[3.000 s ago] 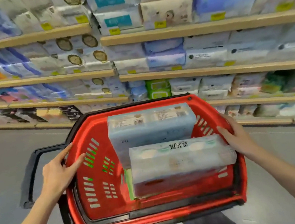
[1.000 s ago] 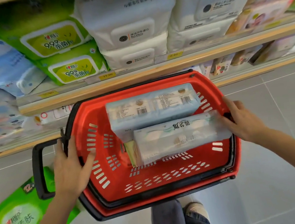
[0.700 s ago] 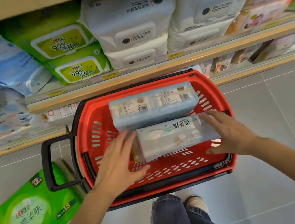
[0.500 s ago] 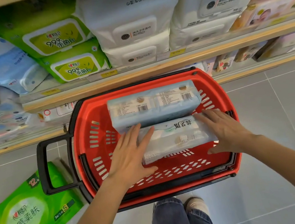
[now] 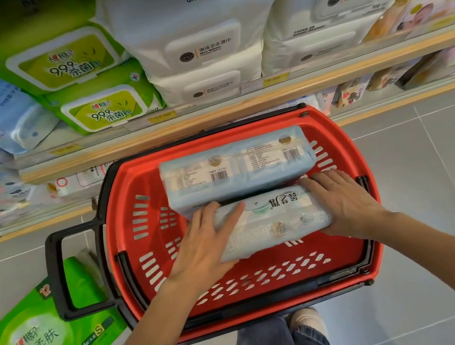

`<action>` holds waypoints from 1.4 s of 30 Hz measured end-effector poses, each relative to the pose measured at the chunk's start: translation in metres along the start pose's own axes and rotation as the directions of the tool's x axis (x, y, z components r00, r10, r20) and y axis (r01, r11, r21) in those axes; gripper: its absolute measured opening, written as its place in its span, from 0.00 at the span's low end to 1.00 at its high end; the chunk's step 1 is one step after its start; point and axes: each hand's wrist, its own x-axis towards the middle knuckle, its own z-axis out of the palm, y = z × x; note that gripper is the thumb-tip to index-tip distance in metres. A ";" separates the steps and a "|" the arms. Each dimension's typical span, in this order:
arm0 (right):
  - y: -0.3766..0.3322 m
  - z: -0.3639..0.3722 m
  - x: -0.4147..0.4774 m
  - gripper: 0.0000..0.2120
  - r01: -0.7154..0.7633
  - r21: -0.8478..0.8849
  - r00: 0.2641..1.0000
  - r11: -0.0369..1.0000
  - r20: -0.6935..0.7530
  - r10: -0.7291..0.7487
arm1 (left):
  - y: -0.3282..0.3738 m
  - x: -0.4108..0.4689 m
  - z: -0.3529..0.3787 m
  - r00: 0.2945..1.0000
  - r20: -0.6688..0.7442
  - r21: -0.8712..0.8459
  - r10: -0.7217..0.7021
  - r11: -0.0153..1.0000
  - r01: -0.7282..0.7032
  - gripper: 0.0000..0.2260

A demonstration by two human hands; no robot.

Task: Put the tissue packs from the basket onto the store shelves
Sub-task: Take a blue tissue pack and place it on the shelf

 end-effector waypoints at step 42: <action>-0.216 -0.726 -0.376 0.29 0.386 -0.026 0.825 0.922 -0.438 -0.357 | 0.192 -0.331 -0.682 0.622 -0.782 -0.223 0.030 0.919 -0.326 0.49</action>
